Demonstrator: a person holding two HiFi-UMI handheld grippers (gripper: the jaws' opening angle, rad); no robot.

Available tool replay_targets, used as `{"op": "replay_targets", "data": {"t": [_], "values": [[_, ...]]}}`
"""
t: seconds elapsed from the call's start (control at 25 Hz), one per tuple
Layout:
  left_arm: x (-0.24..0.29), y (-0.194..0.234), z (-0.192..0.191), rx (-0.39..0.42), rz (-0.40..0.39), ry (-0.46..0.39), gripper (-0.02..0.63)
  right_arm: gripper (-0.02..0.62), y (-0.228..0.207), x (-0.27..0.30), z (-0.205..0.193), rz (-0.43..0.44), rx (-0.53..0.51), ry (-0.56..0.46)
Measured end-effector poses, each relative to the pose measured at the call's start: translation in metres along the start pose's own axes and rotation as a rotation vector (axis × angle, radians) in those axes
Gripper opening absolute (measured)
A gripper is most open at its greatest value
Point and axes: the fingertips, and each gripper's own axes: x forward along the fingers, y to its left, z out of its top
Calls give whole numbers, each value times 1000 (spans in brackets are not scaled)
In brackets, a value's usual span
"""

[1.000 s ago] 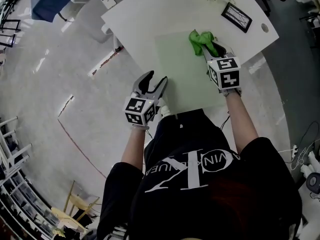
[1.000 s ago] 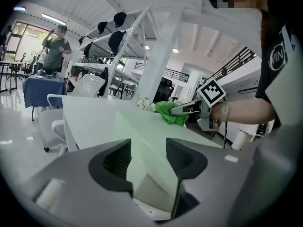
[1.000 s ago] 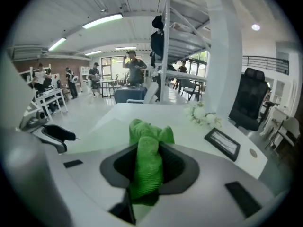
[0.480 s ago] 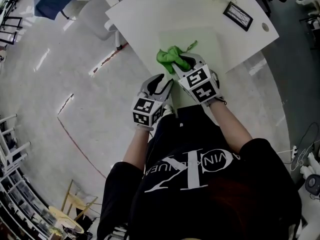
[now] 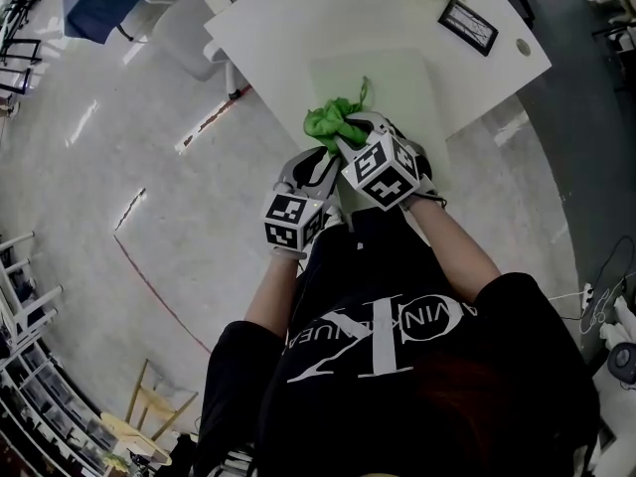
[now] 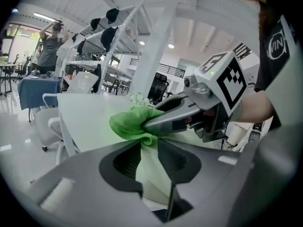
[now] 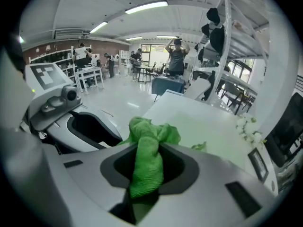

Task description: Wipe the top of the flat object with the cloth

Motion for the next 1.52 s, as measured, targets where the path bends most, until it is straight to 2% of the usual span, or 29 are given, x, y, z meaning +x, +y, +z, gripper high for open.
{"op": "replay_targets", "data": {"t": [0.24,0.56,0.8,1.0,1.08,1.32,1.4,1.52], "values": [[1,0,0,-8,11,-4,118,106,-12,-9,-14,-22,30,18],[2,0,1,-41,17,8,118,106,-46,-38,-56,-93,112,56],[1,2,-1,-42,15,16,118,106,-71,-60,-87,-160,222,64],[2,0,2,-108,4,15,118,106,-88,-77,-108,-215,271,75],[2,0,2,-109,4,17,118,106,-94,-82,-114,-239,298,68],[2,1,2,-148,3,5,118,106,-112,-98,-132,-306,452,20],[2,2,1,-160,0,1,118,106,-120,-104,-139,-348,507,5],[2,2,2,-163,-6,4,119,104,-132,-122,-150,-476,527,2]]}}
